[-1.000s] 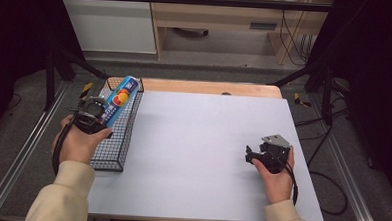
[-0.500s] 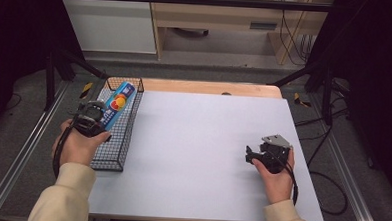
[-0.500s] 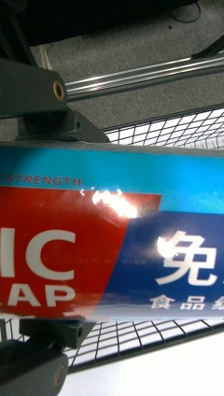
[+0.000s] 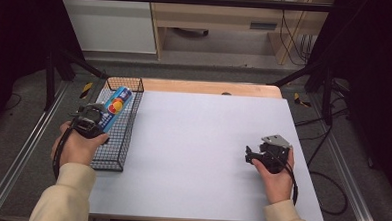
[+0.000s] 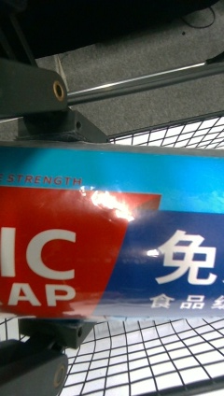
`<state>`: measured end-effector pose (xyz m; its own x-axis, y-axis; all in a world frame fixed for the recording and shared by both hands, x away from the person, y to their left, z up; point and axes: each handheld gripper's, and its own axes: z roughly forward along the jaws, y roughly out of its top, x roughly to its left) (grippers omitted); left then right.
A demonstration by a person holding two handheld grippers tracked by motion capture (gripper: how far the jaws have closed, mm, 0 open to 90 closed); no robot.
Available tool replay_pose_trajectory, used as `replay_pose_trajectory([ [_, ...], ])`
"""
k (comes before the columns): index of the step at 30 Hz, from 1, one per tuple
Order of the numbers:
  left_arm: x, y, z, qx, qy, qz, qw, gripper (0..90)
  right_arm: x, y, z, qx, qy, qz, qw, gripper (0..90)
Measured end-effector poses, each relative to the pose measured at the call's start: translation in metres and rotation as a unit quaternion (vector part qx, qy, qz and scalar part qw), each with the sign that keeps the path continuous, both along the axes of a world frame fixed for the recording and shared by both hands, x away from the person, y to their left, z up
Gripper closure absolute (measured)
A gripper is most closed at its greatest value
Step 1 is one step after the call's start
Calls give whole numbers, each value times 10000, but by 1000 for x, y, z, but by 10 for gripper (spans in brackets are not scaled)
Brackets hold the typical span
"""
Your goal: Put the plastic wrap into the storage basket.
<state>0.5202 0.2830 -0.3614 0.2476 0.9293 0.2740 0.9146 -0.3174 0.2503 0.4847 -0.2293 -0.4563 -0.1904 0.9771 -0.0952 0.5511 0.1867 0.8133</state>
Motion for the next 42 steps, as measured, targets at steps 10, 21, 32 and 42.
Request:
replay_pose_trajectory([
  [10, 2, -3, -8, 92, 127, -19, 9999, 314, 0, 0, -1, -9, 22, 4, 10000, 84],
  [21, 3, -2, -13, 115, 290, -9, 9995, 314, 0, 1, -1, -8, 44, 58, 10000, 84],
  [32, 3, -4, -18, 187, 445, -43, 9988, 314, 0, 1, -1, -1, 63, 68, 10000, 84],
  [42, 5, -6, -19, 276, 593, -55, 9978, 314, 1, 2, -1, 3, 70, 78, 9999, 84],
])
